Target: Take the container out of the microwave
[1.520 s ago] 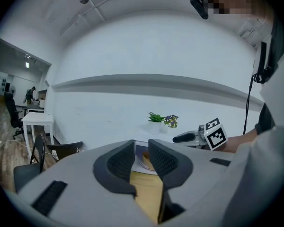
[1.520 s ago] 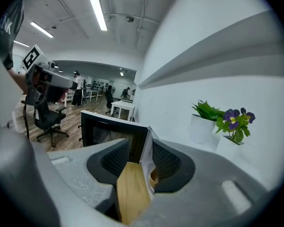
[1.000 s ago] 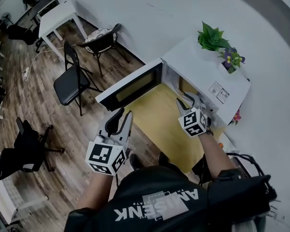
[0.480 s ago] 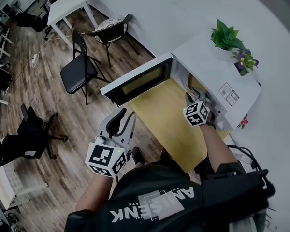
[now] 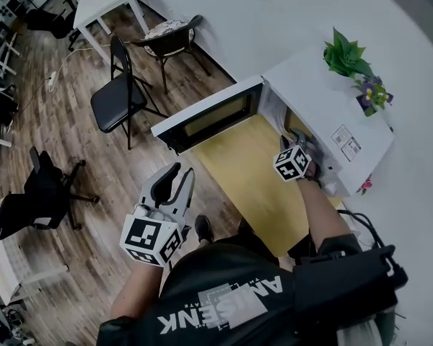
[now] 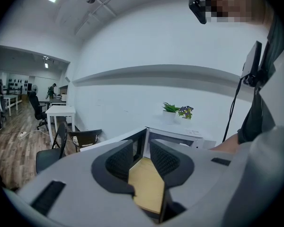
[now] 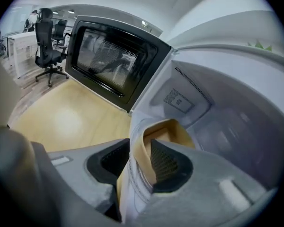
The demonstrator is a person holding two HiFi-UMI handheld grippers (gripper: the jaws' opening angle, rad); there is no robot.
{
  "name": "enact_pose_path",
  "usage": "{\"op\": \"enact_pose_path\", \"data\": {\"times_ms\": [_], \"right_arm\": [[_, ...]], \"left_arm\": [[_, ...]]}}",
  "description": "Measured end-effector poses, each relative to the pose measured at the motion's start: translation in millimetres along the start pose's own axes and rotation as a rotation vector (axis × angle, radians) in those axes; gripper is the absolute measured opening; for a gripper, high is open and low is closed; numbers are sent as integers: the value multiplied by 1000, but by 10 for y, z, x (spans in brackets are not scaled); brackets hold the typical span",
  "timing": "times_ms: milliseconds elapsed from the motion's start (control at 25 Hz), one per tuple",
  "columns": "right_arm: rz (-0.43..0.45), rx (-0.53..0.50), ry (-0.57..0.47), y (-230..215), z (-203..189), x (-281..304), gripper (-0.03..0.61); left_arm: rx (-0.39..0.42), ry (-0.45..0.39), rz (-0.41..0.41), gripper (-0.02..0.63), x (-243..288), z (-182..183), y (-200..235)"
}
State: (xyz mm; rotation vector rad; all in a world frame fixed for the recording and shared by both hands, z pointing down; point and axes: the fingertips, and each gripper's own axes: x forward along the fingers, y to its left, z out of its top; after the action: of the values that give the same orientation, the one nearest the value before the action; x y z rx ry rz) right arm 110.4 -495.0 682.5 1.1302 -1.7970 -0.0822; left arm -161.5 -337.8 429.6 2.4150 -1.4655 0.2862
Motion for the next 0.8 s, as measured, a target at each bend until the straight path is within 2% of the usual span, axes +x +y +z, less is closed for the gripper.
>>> {"op": "enact_pose_path", "data": {"times_ms": [280, 360, 560, 640, 800], "right_arm": [[-2, -6, 60, -48, -68, 119, 133], [1, -25, 62, -42, -65, 123, 109], [23, -59, 40, -23, -8, 116, 78], [42, -45, 28, 13, 21, 93, 46], [81, -23, 11, 134, 79, -6, 31]], "left_arm": [[-3, 4, -4, 95, -29, -13, 26], [-3, 5, -9, 95, -47, -16, 25], [4, 6, -16, 95, -91, -20, 53], [3, 6, -18, 95, -103, -24, 72], [8, 9, -39, 95, -121, -28, 76]]}}
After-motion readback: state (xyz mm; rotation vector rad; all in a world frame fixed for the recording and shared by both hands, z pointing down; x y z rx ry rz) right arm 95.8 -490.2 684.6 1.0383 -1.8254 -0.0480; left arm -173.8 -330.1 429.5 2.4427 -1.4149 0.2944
